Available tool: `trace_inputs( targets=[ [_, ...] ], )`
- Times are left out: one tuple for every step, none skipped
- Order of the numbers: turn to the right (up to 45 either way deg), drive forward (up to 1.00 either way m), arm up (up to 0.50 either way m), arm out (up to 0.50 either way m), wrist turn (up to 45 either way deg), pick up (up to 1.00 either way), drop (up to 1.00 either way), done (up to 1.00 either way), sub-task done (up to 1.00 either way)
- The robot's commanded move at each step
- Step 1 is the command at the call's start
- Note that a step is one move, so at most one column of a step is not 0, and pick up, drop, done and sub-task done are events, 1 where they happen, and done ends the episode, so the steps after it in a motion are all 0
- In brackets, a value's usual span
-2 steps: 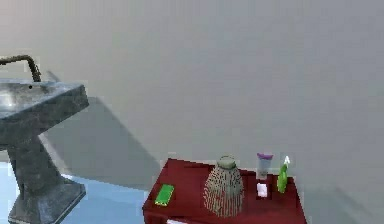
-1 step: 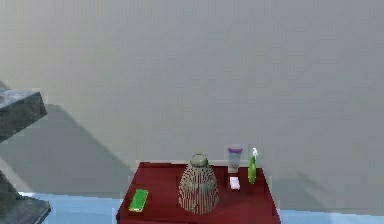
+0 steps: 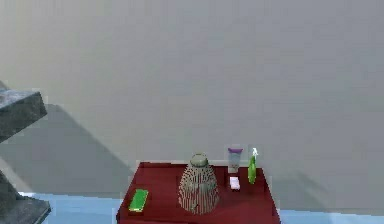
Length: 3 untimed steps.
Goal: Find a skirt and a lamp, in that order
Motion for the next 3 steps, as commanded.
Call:
trace_inputs(
  targets=[
    [45.0,0.00,0.00,0.00,0.0,0.00,0.00,0.00,0.00],
    [45.0,0.00,0.00,0.00,0.0,0.00,0.00,0.00,0.00],
    [45.0,0.00,0.00,0.00,0.0,0.00,0.00,0.00,0.00]
  ],
)
